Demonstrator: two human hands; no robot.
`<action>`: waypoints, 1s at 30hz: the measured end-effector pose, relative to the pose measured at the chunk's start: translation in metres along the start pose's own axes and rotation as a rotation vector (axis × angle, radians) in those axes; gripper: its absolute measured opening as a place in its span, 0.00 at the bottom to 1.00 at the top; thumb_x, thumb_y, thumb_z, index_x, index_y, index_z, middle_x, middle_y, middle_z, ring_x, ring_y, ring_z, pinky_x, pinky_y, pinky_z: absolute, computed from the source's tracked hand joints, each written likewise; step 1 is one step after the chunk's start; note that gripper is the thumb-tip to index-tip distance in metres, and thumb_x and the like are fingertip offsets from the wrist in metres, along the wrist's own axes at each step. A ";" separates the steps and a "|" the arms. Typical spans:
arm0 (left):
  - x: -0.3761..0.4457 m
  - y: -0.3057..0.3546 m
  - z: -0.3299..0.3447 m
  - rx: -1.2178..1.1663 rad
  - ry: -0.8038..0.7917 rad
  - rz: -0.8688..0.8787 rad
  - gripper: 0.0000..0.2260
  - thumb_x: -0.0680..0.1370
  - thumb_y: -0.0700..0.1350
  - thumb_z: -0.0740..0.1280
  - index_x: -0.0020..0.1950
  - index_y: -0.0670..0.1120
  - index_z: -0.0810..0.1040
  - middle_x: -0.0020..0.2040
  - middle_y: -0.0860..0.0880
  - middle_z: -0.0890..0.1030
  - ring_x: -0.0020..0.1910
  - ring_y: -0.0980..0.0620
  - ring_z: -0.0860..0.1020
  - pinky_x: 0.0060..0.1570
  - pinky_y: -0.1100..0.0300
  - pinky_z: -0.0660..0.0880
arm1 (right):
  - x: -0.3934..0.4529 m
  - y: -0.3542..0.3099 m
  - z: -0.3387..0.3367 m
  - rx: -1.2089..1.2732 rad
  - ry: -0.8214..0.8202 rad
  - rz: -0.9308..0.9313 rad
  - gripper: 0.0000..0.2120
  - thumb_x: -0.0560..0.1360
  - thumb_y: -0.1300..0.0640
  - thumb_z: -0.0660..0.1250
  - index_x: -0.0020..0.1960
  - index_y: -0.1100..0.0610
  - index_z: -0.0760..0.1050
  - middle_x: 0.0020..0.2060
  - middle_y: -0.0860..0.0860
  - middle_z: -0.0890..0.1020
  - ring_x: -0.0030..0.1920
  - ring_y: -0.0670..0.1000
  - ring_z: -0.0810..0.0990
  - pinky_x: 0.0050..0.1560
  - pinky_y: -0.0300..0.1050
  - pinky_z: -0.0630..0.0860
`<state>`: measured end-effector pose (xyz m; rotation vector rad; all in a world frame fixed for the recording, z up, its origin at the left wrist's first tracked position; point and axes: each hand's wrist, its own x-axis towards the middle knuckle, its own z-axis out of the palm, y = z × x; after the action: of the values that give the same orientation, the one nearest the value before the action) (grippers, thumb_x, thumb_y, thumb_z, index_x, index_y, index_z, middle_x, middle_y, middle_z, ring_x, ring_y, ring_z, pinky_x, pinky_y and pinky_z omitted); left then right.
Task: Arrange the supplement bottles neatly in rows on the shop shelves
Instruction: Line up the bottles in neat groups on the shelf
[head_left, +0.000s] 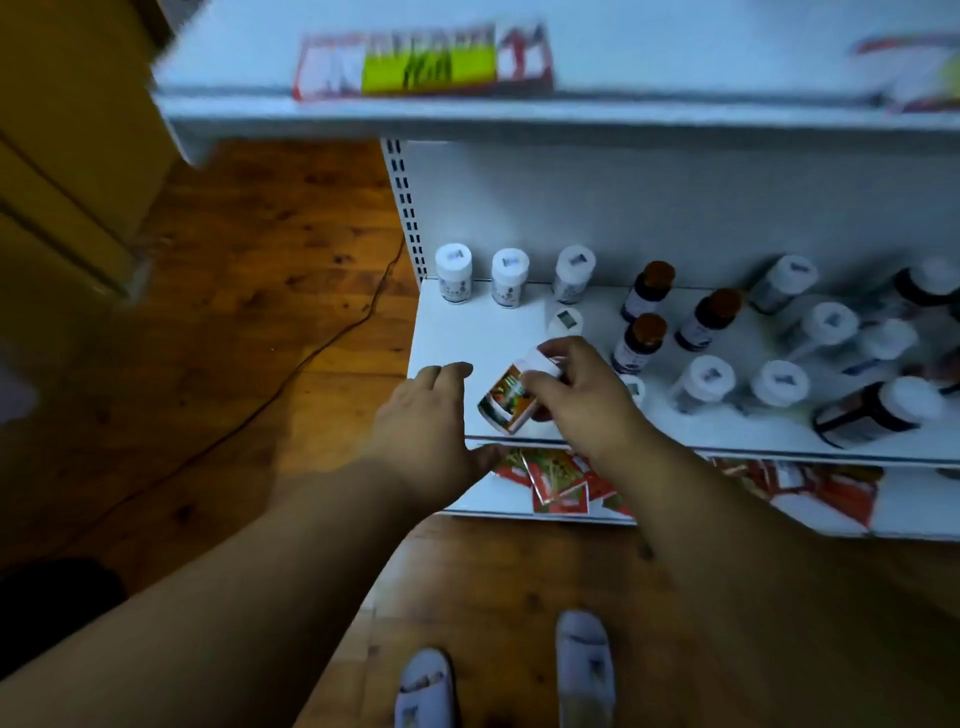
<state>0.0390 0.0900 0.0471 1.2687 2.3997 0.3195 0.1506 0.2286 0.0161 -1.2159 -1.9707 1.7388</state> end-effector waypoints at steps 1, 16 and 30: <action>-0.020 0.013 -0.017 -0.041 -0.031 0.013 0.43 0.69 0.63 0.73 0.77 0.50 0.58 0.74 0.49 0.66 0.72 0.47 0.66 0.69 0.52 0.68 | -0.028 -0.017 -0.009 0.073 0.001 0.044 0.07 0.76 0.50 0.68 0.54 0.43 0.74 0.49 0.48 0.82 0.47 0.48 0.83 0.53 0.51 0.81; -0.195 0.261 -0.162 -0.138 -0.023 0.425 0.48 0.61 0.77 0.60 0.74 0.50 0.64 0.69 0.50 0.72 0.66 0.51 0.71 0.64 0.52 0.70 | -0.304 -0.181 -0.221 0.679 0.094 0.017 0.10 0.81 0.60 0.59 0.52 0.52 0.78 0.45 0.59 0.81 0.48 0.58 0.80 0.52 0.58 0.75; -0.063 0.385 -0.183 -0.125 0.053 0.530 0.40 0.69 0.67 0.70 0.76 0.55 0.60 0.72 0.54 0.68 0.68 0.55 0.68 0.66 0.56 0.69 | -0.218 -0.229 -0.380 0.785 0.232 -0.103 0.18 0.70 0.52 0.70 0.57 0.58 0.76 0.47 0.58 0.81 0.48 0.56 0.81 0.53 0.56 0.79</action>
<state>0.2712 0.2512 0.3726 1.8376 2.0079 0.6486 0.4424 0.3540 0.3951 -0.9421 -1.0181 1.9189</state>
